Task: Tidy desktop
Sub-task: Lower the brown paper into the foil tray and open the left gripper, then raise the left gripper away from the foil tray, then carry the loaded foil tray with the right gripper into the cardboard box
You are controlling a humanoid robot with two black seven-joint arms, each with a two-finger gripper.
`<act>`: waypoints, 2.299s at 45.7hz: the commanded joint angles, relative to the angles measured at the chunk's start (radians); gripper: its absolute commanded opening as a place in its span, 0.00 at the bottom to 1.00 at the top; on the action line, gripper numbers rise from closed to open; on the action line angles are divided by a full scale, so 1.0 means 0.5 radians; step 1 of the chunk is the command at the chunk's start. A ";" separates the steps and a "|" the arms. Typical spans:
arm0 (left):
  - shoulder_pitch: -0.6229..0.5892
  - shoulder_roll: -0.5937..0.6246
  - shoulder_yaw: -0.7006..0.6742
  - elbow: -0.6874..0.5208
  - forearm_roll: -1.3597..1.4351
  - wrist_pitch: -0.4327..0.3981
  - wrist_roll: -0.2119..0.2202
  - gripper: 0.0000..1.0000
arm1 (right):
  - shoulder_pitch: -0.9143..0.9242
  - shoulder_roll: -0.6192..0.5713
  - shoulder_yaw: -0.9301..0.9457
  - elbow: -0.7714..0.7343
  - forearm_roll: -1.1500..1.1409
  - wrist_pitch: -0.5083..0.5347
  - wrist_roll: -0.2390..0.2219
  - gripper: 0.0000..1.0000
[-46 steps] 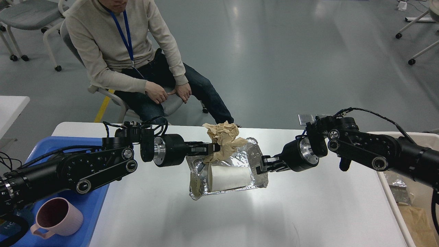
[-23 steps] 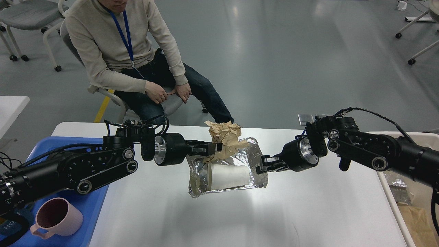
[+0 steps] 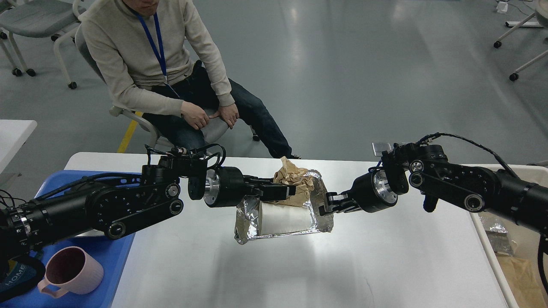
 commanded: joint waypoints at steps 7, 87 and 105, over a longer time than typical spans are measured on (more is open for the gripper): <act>-0.006 0.023 -0.191 -0.006 -0.254 -0.005 -0.008 0.84 | -0.003 -0.014 0.006 -0.006 0.001 0.000 0.003 0.00; 1.004 0.247 -1.817 0.668 -2.114 -0.426 -0.235 0.96 | -0.788 -1.229 0.809 -0.104 0.310 -0.104 0.018 0.00; 1.044 0.229 -1.817 0.782 -2.197 -0.435 -0.208 0.96 | -0.939 -1.238 0.785 -0.494 0.516 -0.218 0.018 0.00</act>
